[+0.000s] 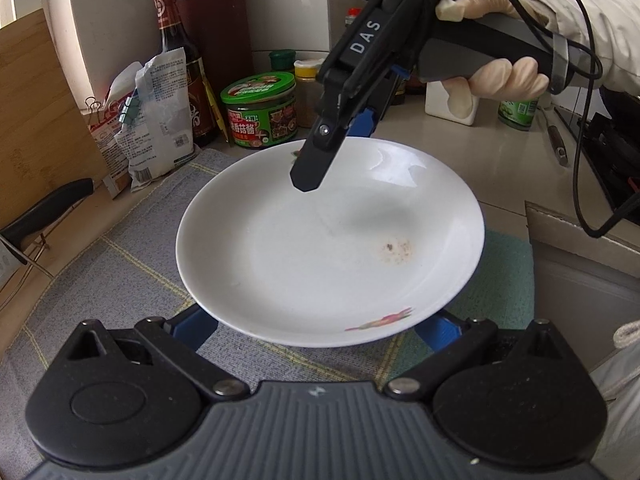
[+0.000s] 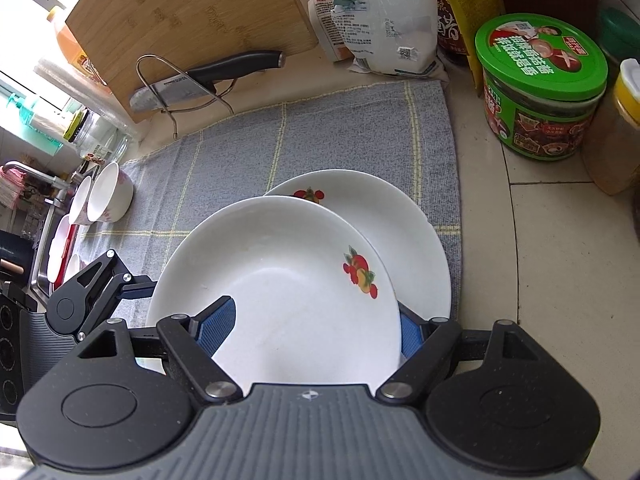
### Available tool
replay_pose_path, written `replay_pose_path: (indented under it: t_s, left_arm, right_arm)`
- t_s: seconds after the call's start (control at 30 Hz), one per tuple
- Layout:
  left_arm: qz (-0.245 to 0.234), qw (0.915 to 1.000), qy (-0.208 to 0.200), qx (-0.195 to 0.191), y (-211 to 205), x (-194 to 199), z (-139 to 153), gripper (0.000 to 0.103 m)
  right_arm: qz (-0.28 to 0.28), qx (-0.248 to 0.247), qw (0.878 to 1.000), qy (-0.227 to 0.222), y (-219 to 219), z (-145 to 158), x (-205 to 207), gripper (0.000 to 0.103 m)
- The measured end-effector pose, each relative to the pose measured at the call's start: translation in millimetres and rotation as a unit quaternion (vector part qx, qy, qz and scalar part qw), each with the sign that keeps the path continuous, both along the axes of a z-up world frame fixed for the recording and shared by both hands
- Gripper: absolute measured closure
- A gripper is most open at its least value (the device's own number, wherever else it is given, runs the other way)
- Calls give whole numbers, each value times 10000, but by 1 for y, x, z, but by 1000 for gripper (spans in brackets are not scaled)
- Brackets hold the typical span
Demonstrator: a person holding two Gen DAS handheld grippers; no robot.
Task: Organize plates and bowls
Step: 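Lower the plate onto the stacked plates with both grippers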
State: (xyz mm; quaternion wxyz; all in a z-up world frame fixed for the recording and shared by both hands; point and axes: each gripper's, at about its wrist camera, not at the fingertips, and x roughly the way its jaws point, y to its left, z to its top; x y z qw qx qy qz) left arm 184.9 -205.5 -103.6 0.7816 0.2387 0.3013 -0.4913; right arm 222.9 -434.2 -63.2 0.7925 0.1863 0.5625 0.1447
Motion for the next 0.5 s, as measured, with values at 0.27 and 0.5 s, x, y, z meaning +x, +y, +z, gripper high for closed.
replay_pose_path:
  t_s: [0.27,0.5]
  left_arm:
    - [116,9999,49,33,3,3,-2,0]
    - [184,9998,75,34,5,6,-5,1]
  right_arm:
    - [92,-7,10000,37,6,-7,10,17]
    - [89,-46,9999,68,9,-13,17,17]
